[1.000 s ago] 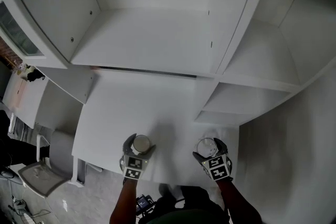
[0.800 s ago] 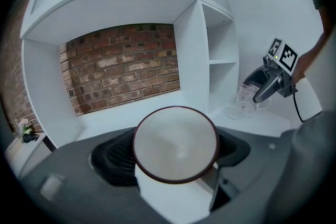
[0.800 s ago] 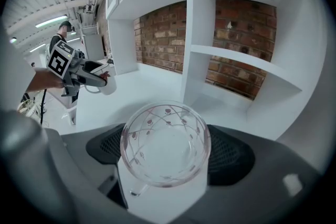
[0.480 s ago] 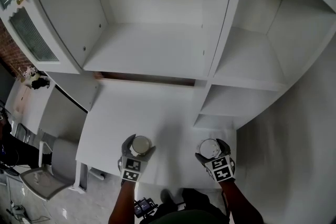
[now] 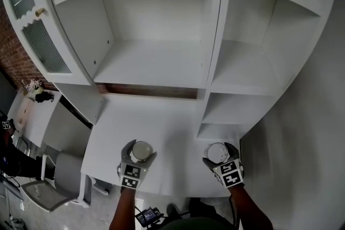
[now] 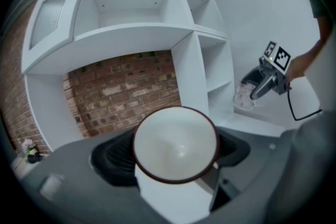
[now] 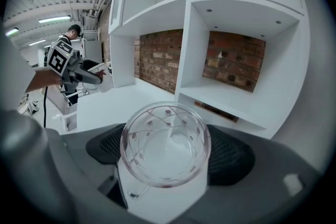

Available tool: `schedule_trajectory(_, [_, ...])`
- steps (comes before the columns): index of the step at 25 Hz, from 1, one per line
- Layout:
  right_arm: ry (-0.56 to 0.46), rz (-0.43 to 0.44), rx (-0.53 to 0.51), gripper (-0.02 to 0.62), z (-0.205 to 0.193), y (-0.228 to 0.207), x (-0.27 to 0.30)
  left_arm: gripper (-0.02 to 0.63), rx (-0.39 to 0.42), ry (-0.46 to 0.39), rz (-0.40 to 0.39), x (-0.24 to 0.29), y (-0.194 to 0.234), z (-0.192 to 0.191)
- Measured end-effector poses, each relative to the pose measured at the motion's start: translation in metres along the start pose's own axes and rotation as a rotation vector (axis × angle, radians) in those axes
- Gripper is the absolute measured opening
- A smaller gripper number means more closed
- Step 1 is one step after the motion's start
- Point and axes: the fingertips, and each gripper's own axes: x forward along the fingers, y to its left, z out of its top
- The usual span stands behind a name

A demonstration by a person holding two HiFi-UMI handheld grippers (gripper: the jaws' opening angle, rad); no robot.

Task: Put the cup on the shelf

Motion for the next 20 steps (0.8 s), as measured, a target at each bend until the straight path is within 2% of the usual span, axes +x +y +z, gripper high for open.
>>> schedule_trajectory(20, [-0.083,-0.082,-0.040,0.477,0.059,-0.004,-0.068,0.403,0.105,-0.124,0.036,-0.056,0.038,0.080])
